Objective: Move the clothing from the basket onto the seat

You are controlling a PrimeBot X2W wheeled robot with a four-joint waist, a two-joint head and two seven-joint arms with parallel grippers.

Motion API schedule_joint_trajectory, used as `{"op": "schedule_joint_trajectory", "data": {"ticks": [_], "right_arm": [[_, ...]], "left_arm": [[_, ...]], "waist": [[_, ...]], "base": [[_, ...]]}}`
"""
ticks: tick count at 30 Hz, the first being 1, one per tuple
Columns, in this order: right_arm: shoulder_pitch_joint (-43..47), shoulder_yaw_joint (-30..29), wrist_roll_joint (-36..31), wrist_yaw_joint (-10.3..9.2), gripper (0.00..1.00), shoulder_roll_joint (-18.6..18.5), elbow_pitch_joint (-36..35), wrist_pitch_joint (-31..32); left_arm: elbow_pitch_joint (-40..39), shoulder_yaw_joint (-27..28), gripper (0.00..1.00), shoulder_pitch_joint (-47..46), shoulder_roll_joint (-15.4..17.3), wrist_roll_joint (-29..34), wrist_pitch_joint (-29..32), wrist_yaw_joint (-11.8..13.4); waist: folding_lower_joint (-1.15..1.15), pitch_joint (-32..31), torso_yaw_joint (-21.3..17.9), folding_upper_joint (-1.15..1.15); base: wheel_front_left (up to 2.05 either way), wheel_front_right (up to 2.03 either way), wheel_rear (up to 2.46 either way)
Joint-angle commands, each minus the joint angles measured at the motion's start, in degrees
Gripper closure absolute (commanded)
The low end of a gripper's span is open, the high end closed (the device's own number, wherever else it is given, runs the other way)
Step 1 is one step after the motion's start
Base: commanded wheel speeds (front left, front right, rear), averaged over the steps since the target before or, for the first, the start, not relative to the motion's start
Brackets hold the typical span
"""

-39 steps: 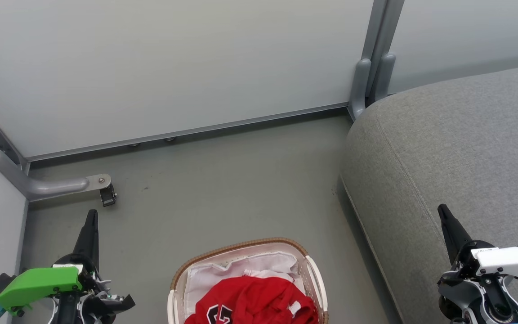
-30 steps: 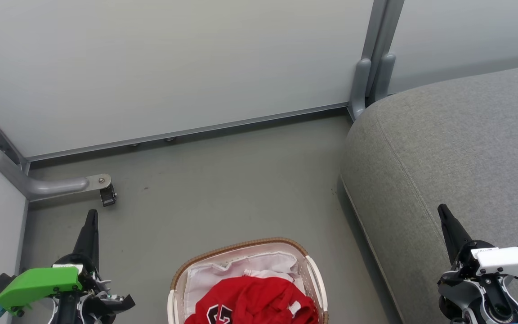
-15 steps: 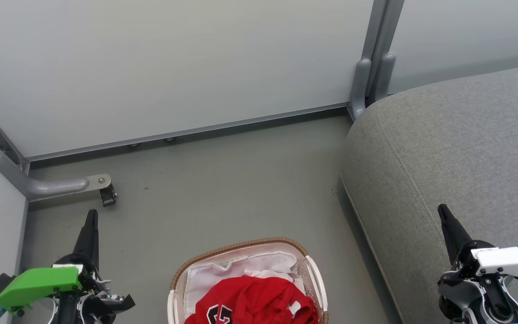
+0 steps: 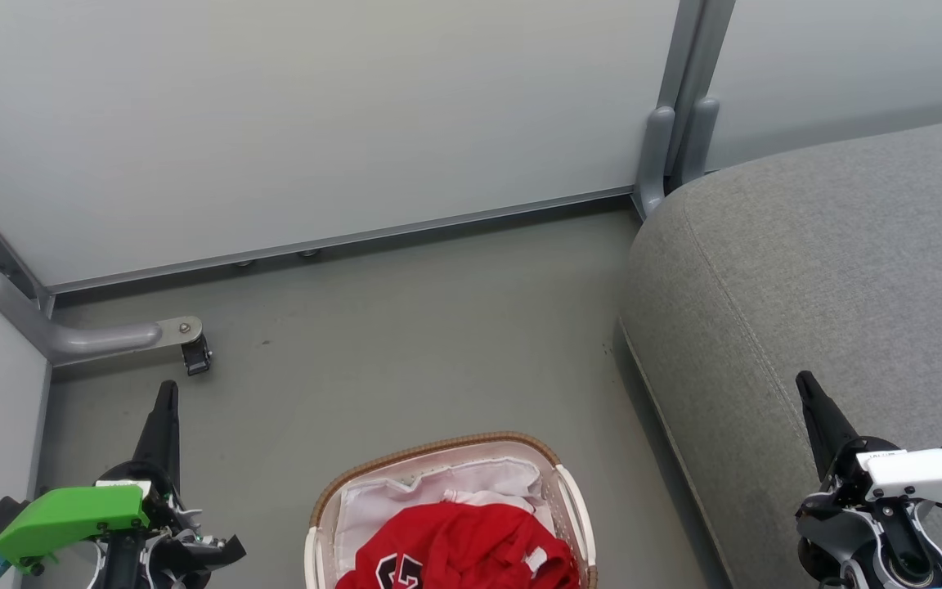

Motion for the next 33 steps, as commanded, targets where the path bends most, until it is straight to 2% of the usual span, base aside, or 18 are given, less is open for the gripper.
{"op": "schedule_joint_trajectory", "data": {"ticks": [1, 7, 8, 12, 23, 29, 33], "right_arm": [[-0.49, -0.09, 0.22, 0.0, 1.0, -0.34, -0.2, 0.12], [0.01, 0.01, -0.02, 0.0, 1.0, 0.0, 0.0, -0.03], [0.19, 0.06, -0.04, 0.0, 0.0, 0.11, 0.36, -0.06], [1.81, 0.37, -0.09, -0.01, 0.0, 0.74, 2.26, -0.21], [2.39, 1.12, -2.58, -0.01, 0.0, 0.57, 1.7, -3.33], [2.33, 0.66, -6.24, -0.01, 0.0, 0.49, 1.31, -4.89], [2.34, 0.28, -11.07, -0.01, 0.0, 0.43, -0.4, -5.92]], "left_arm": [[-0.09, 0.03, 1.0, -0.73, 0.32, -0.16, 0.14, -0.29], [-0.01, -0.02, 1.0, 0.0, 0.0, 0.01, -0.02, 0.0], [0.39, -0.07, 0.0, 0.14, -0.08, 0.02, -0.09, 0.01], [2.25, -0.52, 0.0, 1.71, -0.43, 0.08, -0.26, 0.15], [0.92, -3.32, 0.0, 2.29, -0.33, 2.52, -3.36, 0.1], [-0.67, -4.18, 0.0, 2.38, -0.28, 7.11, -4.91, 0.08], [-2.12, -4.64, 0.0, 2.33, -0.24, 12.06, -5.94, 0.06]], "waist": [[0.0, 0.0, 0.0, 0.0], [0.0, 0.0, 0.0, 0.0], [0.0, 0.0, 0.0, 0.0], [0.0, 0.01, 0.0, 0.0], [0.0, 0.06, 0.01, 0.0], [0.0, 0.11, 0.01, 0.0], [0.0, 0.17, 0.04, 0.0]], "base": [[0.0, 0.0, 0.0], [0.0, 0.0, 0.0], [0.0, 0.0, 0.0], [0.0, 0.0, 0.0], [0.0, 0.0, 0.0], [0.0, 0.0, 0.0], [0.0, 0.0, 0.0]]}}
